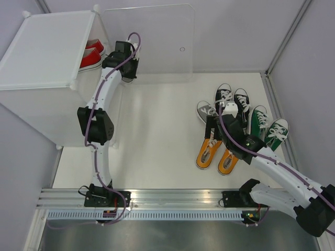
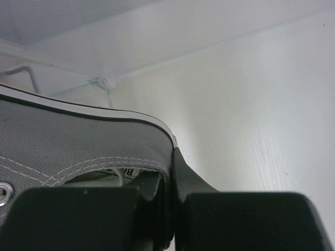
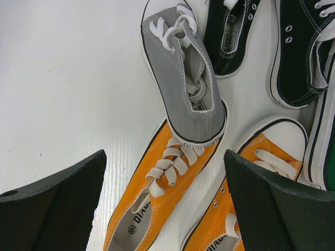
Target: Place and organize the shoes in the shoe cabinet
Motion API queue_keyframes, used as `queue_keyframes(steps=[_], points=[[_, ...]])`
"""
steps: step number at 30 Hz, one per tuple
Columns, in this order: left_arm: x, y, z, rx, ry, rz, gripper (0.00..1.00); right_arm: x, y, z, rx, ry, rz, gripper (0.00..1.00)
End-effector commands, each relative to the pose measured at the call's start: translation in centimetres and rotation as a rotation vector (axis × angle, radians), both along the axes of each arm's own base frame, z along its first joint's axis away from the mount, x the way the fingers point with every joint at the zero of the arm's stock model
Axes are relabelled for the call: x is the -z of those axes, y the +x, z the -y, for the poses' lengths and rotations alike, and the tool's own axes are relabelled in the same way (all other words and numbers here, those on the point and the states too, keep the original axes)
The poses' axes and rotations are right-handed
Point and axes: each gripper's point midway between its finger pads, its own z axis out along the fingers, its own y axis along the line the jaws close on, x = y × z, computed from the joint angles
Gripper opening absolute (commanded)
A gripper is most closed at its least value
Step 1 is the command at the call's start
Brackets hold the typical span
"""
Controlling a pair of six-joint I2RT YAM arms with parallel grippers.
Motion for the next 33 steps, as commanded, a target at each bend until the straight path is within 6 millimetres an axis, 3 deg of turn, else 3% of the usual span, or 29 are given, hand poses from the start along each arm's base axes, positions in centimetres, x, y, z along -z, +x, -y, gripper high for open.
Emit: queue_keyframes(steps=[1,4,7,10,18,24,32,33], points=[[-6.5,3.3,-2.5,-0.016,0.092,0.241,0.02,-0.2,0.4,-1.0,-0.028,0.029,0.009,0.96],[-6.7,4.1,-3.7,-0.03,0.102,0.264,0.03,0.1,0.3,-1.1,-0.037,0.026,0.0,0.96],[-6.7,4.6,-4.7,-0.043,0.117,0.278,0.13,0.2,0.3,-1.3,-0.042,0.026,-0.005,0.96],[-6.7,5.1,-5.6,-0.058,0.13,0.293,0.15,0.3,0.3,-1.2,-0.043,0.02,-0.008,0.96],[-7.8,6.8,-8.2,-0.124,0.2,0.387,0.15,0.6,0.1,-1.6,-0.067,0.03,-0.018,0.95],[-6.7,8.3,-9.4,-0.137,0.249,0.417,0.15,0.7,0.0,-2.1,-0.093,0.04,-0.026,0.95],[-4.4,9.5,-11.5,-0.178,0.345,0.41,0.33,1.2,-0.1,-2.7,-0.124,0.044,-0.046,0.95],[-4.4,9.5,-11.7,-0.183,0.346,0.411,0.46,1.2,-0.1,-2.8,-0.125,0.046,-0.046,0.95]])
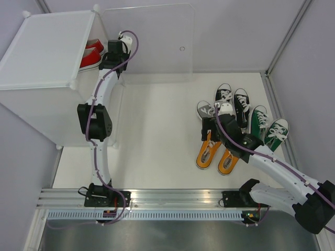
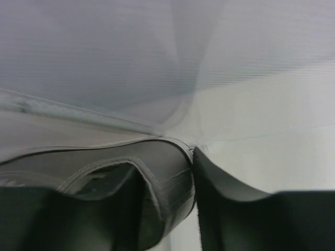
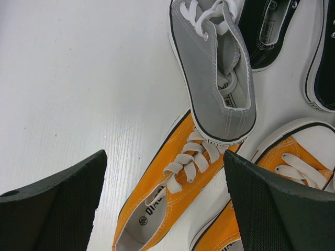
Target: Place and organize the shoes in the shoe cabinet
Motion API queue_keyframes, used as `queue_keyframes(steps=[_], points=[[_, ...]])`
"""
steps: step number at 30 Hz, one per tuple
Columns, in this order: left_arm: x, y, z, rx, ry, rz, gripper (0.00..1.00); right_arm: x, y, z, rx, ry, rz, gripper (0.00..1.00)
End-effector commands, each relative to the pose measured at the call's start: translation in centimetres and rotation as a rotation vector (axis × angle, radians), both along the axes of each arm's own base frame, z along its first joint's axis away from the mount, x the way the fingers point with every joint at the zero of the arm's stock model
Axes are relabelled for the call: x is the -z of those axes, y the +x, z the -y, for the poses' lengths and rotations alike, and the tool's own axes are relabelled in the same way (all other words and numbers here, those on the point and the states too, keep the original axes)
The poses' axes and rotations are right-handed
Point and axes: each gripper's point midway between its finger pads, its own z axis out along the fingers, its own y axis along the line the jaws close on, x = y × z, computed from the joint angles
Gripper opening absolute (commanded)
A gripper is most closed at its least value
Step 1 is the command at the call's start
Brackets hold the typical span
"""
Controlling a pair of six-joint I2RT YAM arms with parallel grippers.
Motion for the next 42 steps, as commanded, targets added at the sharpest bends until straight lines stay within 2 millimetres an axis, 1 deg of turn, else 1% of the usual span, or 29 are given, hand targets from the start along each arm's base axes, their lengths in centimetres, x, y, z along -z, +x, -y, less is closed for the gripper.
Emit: queue_keyframes(steps=[1,2,3,5,6,7,8,10,11,13,14,16,17,19,20,23,24,26,27,28,29,30,33,34,36,37,40,41,42], points=[[-3.0,1.3,-3.7,-0.082,0.108,0.12,0.5,0.0,0.1,-0.7,-0.027,0.016,0.007,0.95],[-2.8,1.2,-3.6,-0.079,0.103,0.117,0.55,0.1,0.2,-0.8,-0.03,0.014,0.002,0.95],[-3.1,1.1,-3.5,-0.077,0.094,0.123,0.6,0.2,0.1,-0.9,-0.034,0.015,0.0,0.95],[-3.1,0.9,-3.2,-0.068,0.083,0.121,0.63,0.2,0.1,-0.9,-0.037,0.015,-0.003,0.95],[-3.1,0.8,-3.1,-0.071,0.066,0.123,0.66,0.2,0.1,-0.9,-0.04,0.014,-0.005,0.94],[-3.9,0.5,-2.7,-0.066,0.052,0.135,0.68,0.2,0.1,-0.9,-0.039,0.014,-0.003,0.94],[-3.9,0.3,-2.6,-0.067,0.042,0.134,0.73,0.1,0.1,-1.0,-0.043,0.017,-0.002,0.94],[-4.6,-0.3,-2.0,-0.075,0.013,0.146,0.78,0.0,0.1,-1.1,-0.047,0.02,0.0,0.94],[-5.0,-0.5,-1.8,-0.08,0.005,0.156,0.84,-0.2,0.1,-1.1,-0.046,0.024,0.005,0.94],[-5.3,-1.0,-1.3,-0.105,-0.005,0.163,0.88,-0.1,0.0,-1.1,-0.05,0.026,0.003,0.94],[-6.3,-1.3,-1.2,-0.12,-0.01,0.182,0.92,-0.2,0.0,-1.2,-0.056,0.031,0.002,0.94],[-7.1,-1.8,-1.1,-0.163,-0.026,0.208,0.95,-0.2,-0.1,-1.3,-0.062,0.034,0.002,0.94],[-8.2,-2.2,-1.1,-0.175,-0.039,0.232,0.96,-0.3,-0.1,-1.4,-0.066,0.038,0.005,0.94],[-9.1,-2.5,-0.8,-0.205,-0.066,0.26,0.98,-0.5,-0.2,-1.5,-0.072,0.046,0.008,0.94],[-10.0,-2.9,-0.6,-0.221,-0.086,0.28,0.99,-0.5,-0.1,-1.5,-0.072,0.047,0.008,0.94],[-11.3,-3.5,0.1,-0.248,-0.106,0.317,1.0,-0.7,-0.2,-1.8,-0.086,0.061,0.014,0.94],[-11.4,-3.8,0.6,-0.258,-0.112,0.325,1.0,-0.8,-0.3,-1.8,-0.087,0.063,0.016,0.93],[-11.2,-4.1,1.3,-0.28,-0.148,0.33,0.99,-1.0,-0.3,-1.8,-0.089,0.067,0.023,0.94],[-11.3,-4.6,1.6,-0.302,-0.165,0.337,0.98,-1.2,-0.3,-1.8,-0.09,0.069,0.027,0.93],[-9.8,-5.0,1.8,-0.31,-0.178,0.31,0.97,-1.5,-0.3,-1.8,-0.09,0.075,0.036,0.93],[-9.3,-5.2,2.3,-0.329,-0.234,0.31,0.96,-1.6,-0.3,-1.7,-0.087,0.079,0.039,0.93],[-7.8,-5.8,2.2,-0.348,-0.241,0.288,0.95,-1.6,-0.4,-1.7,-0.087,0.08,0.041,0.93],[-6.0,-6.0,1.8,-0.414,-0.274,0.284,0.93,-1.7,-0.4,-1.8,-0.09,0.086,0.048,0.93],[-5.0,-5.9,1.6,-0.43,-0.271,0.273,0.92,-1.8,-0.6,-1.9,-0.097,0.087,0.049,0.93],[-4.4,-5.8,0.9,-0.484,-0.263,0.287,0.89,-1.8,-0.6,-2.1,-0.103,0.088,0.05,0.93],[-3.7,-5.6,0.6,-0.503,-0.255,0.284,0.89,-1.9,-0.7,-2.2,-0.106,0.089,0.051,0.93],[-3.7,-5.3,-0.2,-0.553,-0.247,0.318,0.89,-2.0,-0.7,-2.1,-0.103,0.087,0.057,0.93],[-3.0,-5.0,-0.2,-0.562,-0.251,0.313,0.91,-2.1,-0.7,-2.1,-0.102,0.087,0.059,0.93],[-3.0,-4.8,-0.4,-0.572,-0.257,0.32,0.92,-2.0,-0.8,-2.1,-0.105,0.087,0.059,0.93]])
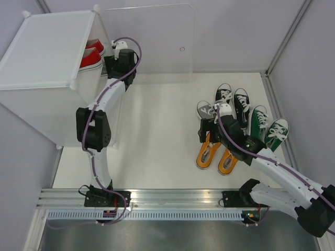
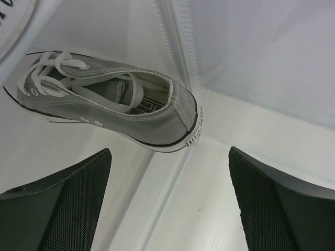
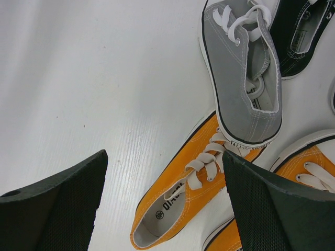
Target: Place and organize the shoes in the shoe cabinet
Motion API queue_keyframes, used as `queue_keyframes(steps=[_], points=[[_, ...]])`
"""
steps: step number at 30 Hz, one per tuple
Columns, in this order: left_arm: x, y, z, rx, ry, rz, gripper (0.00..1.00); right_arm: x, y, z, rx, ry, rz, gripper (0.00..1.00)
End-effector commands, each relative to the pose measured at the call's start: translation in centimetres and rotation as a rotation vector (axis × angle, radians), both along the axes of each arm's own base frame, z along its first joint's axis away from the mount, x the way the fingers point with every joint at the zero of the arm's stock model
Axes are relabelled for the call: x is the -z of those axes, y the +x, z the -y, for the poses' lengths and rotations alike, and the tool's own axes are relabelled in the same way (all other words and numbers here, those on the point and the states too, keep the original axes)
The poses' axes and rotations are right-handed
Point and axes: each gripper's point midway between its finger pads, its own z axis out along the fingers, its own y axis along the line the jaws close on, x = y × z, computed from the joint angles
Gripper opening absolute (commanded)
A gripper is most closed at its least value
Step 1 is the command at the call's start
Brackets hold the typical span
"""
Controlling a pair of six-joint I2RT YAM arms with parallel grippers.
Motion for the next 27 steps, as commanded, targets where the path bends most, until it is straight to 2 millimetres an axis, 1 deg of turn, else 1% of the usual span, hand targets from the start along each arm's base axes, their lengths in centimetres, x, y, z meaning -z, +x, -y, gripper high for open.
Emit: queue_keyframes(steps=[1,2,4,5,7,10,11,12,18,21,22,23,27], points=[[-0.6,1.0,-1.2,-0.109,-0.05,0.096,0.95,-0.8,0.2,-0.3,-0.008,0.019,0.039,0.93],[0.0,1.2,-1.2,-0.12,-0.054,0.093,0.98,-0.9,0.1,-0.4,-0.012,0.019,0.04,0.93],[0.5,1.3,-1.6,-0.145,-0.058,0.094,1.0,-0.9,0.1,-0.4,-0.014,0.019,0.041,0.93],[0.9,1.4,-1.6,-0.152,-0.057,0.09,1.0,-0.8,0.1,-0.5,-0.015,0.019,0.041,0.93],[1.2,1.6,-2.1,-0.177,-0.06,0.099,1.0,-0.8,0.1,-0.4,-0.013,0.015,0.04,0.93],[2.0,2.2,-2.7,-0.203,-0.06,0.099,0.98,-0.8,0.1,-0.6,-0.016,0.014,0.04,0.93],[1.9,2.4,-3.1,-0.211,-0.061,0.105,0.98,-0.7,0.1,-0.6,-0.016,0.012,0.038,0.93],[2.3,2.6,-3.2,-0.216,-0.059,0.101,0.98,-0.7,0.1,-0.5,-0.014,0.013,0.036,0.93],[1.7,3.3,-4.0,-0.209,-0.037,0.114,0.83,-0.5,0.1,-0.6,-0.015,0.008,0.035,0.93],[1.2,3.5,-4.5,-0.197,-0.019,0.115,0.62,-0.6,0.0,-0.7,-0.021,0.009,0.038,0.93],[0.9,3.4,-4.7,-0.196,-0.017,0.117,0.61,-0.5,0.0,-0.6,-0.018,0.007,0.038,0.93],[1.2,3.4,-5.1,-0.192,-0.017,0.109,0.61,-0.5,0.0,-0.6,-0.019,0.007,0.038,0.93],[1.1,3.3,-5.7,-0.178,-0.007,0.099,0.61,-0.6,0.0,-0.7,-0.021,0.009,0.04,0.93]])
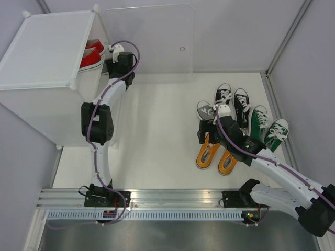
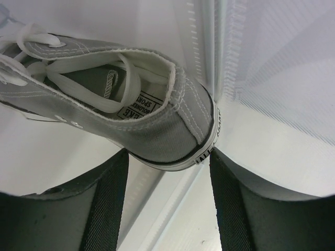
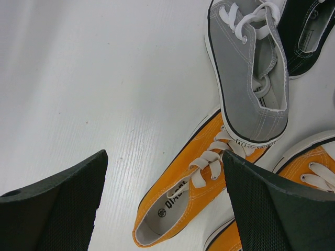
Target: Place and organize the shoes in the shoe cabinet
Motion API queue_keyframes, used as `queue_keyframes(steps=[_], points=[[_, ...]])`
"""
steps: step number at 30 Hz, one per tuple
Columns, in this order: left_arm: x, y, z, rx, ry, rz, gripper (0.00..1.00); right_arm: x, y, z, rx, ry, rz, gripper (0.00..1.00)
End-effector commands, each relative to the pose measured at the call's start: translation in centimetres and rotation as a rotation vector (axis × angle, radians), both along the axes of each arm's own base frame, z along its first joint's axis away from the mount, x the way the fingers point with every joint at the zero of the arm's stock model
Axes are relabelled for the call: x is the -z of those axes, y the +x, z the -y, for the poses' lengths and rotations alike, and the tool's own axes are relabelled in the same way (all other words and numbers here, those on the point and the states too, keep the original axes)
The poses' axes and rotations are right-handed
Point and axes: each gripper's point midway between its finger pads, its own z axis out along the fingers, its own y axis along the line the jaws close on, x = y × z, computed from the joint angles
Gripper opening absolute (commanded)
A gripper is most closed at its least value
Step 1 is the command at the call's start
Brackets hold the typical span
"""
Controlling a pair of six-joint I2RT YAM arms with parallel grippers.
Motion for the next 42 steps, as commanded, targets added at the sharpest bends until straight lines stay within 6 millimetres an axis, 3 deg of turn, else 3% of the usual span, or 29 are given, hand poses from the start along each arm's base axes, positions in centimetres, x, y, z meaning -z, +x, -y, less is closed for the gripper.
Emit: queue_keyframes(steps=[1,10,13,16,18,21,24,32,35,42], points=[[-3.8,0.6,-2.5,-0.026,0.023,0.085,0.61,-0.7,0.4,-0.3,-0.002,0.011,0.039,0.93],[-3.1,-0.1,-3.0,0.011,0.056,0.03,0.5,-0.6,0.4,-0.3,-0.006,0.01,0.037,0.93],[-2.6,0.0,-2.8,0.052,0.081,-0.009,0.4,-0.7,0.3,-0.3,-0.007,0.012,0.038,0.93],[-2.7,-0.2,-2.8,0.064,0.093,-0.021,0.39,-0.5,0.3,-0.4,-0.011,0.012,0.035,0.93],[-2.9,-0.2,-2.8,0.068,0.097,-0.021,0.49,-0.6,0.3,-0.5,-0.012,0.014,0.037,0.93],[-3.1,-0.4,-2.8,0.061,0.081,-0.017,0.71,-0.7,0.3,-0.5,-0.012,0.017,0.038,0.93],[-3.7,-0.9,-2.6,0.046,0.036,0.009,0.82,-0.7,0.3,-0.5,-0.013,0.015,0.037,0.93],[-5.5,-1.6,-2.5,0.019,-0.019,0.069,1.0,-0.8,0.3,-0.4,-0.011,0.015,0.039,0.93],[-5.9,-1.1,-3.0,0.005,-0.014,0.082,1.0,-0.8,0.2,-0.4,-0.012,0.018,0.039,0.93],[-4.7,-0.1,-4.7,-0.018,-0.036,0.084,1.0,-0.8,0.3,-0.5,-0.013,0.018,0.043,0.93]])
